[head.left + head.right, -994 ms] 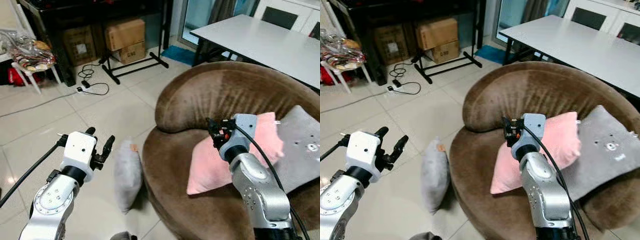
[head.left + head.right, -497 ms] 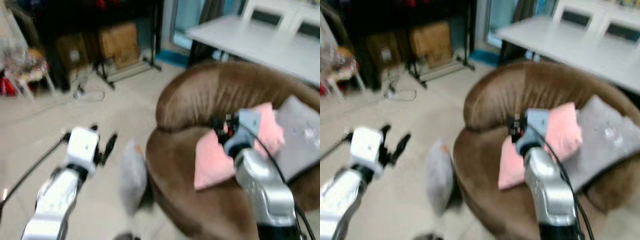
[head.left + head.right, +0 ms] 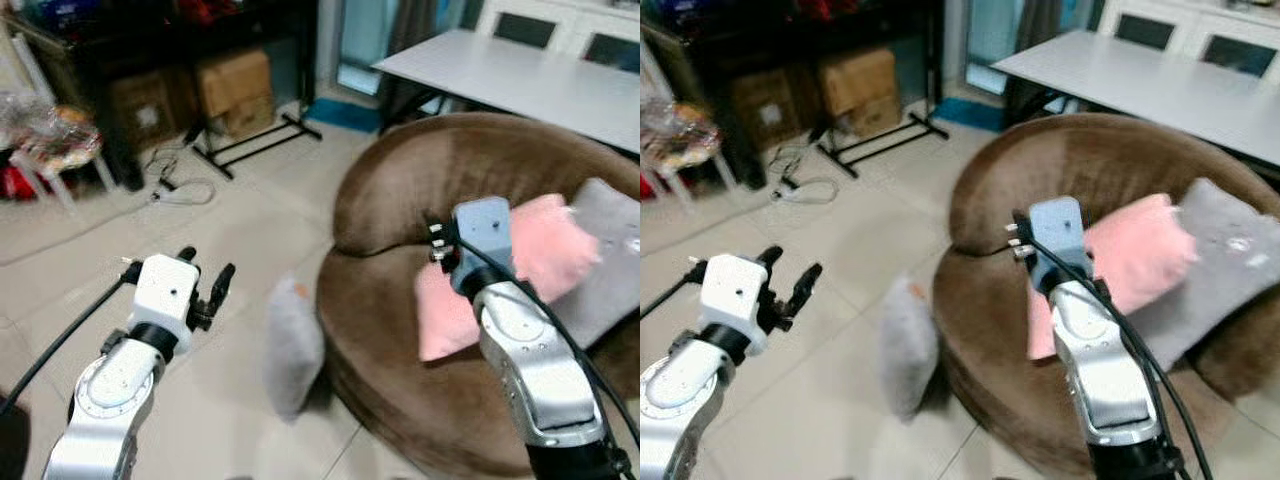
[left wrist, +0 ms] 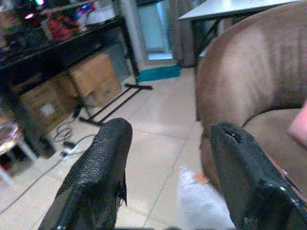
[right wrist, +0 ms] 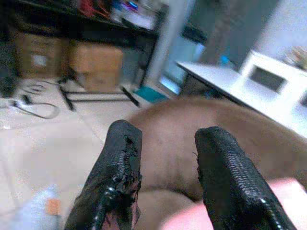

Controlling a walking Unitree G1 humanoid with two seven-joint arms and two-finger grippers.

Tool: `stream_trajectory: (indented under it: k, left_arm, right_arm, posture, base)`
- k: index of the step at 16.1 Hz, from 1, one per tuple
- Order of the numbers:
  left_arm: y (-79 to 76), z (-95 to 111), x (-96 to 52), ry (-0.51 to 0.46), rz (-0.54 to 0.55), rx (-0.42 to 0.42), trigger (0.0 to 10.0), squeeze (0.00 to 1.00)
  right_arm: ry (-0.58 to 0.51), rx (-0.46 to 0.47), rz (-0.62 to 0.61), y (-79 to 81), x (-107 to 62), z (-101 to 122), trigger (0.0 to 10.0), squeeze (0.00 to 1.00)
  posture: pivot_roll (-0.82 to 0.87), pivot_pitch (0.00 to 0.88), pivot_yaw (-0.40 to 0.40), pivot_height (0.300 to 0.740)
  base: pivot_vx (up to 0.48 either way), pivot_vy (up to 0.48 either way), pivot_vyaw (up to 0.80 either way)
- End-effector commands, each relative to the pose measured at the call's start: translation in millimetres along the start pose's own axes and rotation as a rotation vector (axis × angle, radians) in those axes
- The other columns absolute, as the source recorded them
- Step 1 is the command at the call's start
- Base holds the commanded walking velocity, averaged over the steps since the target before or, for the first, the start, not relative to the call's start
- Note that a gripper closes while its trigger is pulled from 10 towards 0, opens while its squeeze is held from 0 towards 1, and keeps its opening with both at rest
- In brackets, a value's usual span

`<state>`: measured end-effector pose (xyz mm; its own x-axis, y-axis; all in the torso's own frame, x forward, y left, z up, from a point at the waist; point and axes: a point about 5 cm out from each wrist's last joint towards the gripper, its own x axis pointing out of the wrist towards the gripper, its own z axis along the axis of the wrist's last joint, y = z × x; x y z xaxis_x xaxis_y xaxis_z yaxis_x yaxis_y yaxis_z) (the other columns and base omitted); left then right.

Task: Move the pillow to the sofa from floor

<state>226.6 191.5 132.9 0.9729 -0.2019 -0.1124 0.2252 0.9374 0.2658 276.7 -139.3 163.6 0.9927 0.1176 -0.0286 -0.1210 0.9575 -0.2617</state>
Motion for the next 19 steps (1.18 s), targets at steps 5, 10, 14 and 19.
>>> stream_trajectory:
  k: [5, 10, 14, 19]
  left_arm:
    - [1.1, 4, 0.2, -0.018, 0.032, -0.018, 10.0, 0.00]
    - [6.3, 12, 5.7, -0.059, 0.046, -0.070, 10.0, 0.00]
    - [6.0, 12, 5.9, -0.053, 0.031, -0.063, 10.0, 0.00]
    - [7.0, 11, 5.9, -0.049, 0.028, -0.054, 10.0, 0.00]
  right_arm:
    - [0.052, 0.324, -0.057, -8.1, 2.2, -4, 10.0, 0.00]
    - [0.047, 0.372, 0.087, 8.7, -0.4, -6, 10.0, 0.00]
    - [0.089, 0.356, 0.111, 14.0, 1.6, -8, 10.0, 0.00]
    - [0.086, 0.354, 0.126, 16.0, 2.5, -9, 10.0, 0.00]
  posture:
    - [-0.04, 0.000, -0.038, 0.740]
    - [-0.04, 0.000, -0.022, 0.740]
    - [-0.05, 0.000, -0.011, 0.740]
    - [-0.05, 0.000, -0.015, 0.740]
  base:
    - [0.000, 0.205, 0.00]
    - [0.057, 0.000, 0.48]
    - [0.311, 0.000, 0.00]
    - [0.335, 0.000, 0.00]
